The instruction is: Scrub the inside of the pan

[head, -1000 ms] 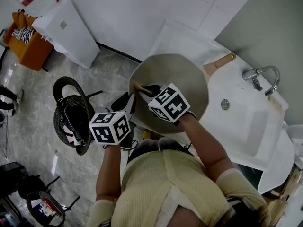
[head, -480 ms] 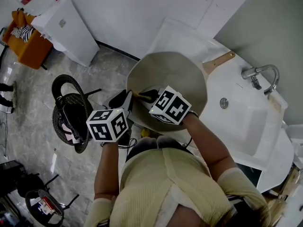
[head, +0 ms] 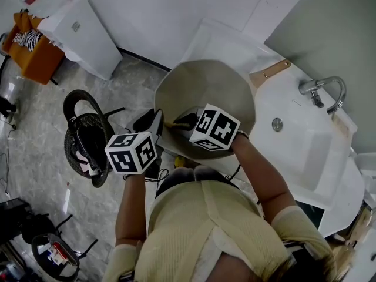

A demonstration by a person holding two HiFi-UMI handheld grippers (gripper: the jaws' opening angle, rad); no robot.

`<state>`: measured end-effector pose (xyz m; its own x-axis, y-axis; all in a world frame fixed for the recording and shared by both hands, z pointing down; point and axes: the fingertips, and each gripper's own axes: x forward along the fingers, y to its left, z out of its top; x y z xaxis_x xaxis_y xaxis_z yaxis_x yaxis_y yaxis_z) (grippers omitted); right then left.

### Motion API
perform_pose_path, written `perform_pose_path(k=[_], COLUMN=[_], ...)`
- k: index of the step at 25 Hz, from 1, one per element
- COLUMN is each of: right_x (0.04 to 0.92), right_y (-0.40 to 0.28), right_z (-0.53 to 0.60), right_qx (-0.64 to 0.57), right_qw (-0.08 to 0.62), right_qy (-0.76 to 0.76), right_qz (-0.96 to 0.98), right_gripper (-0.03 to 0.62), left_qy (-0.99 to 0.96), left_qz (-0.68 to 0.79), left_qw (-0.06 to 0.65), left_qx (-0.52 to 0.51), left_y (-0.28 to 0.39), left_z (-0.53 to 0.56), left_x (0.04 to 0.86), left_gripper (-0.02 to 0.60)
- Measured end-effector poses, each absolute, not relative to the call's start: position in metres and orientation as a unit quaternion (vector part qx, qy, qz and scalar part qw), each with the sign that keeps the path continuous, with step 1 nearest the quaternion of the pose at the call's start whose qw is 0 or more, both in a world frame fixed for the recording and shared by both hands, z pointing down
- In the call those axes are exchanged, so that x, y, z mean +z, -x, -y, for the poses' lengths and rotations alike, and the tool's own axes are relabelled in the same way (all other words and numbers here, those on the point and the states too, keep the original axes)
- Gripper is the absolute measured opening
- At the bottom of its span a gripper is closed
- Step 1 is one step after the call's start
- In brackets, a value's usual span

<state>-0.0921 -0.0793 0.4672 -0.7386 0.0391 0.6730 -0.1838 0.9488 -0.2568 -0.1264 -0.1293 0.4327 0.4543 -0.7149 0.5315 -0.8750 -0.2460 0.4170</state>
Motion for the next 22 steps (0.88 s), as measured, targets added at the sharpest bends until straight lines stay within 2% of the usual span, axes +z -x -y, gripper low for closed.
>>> perform_pose_path(k=[8, 22], right_x=[0.468, 0.466], right_y=[0.081, 0.053], right_z=[0.056, 0.028], right_qx=[0.140, 0.164], right_qw=[0.395, 0.418], right_qy=[0.039, 0.130], right_qz=[0.907, 0.884], right_gripper=[0.055, 0.055], left_qy=[-0.781, -0.785], left_qz=[0.508, 0.501], left_qw=[0.341, 0.339], left_qx=[0.123, 0.131], left_y=[0.126, 0.125], left_z=[0.128, 0.128], left_x=[0.434, 0.435], left_gripper=[0.126, 0.127])
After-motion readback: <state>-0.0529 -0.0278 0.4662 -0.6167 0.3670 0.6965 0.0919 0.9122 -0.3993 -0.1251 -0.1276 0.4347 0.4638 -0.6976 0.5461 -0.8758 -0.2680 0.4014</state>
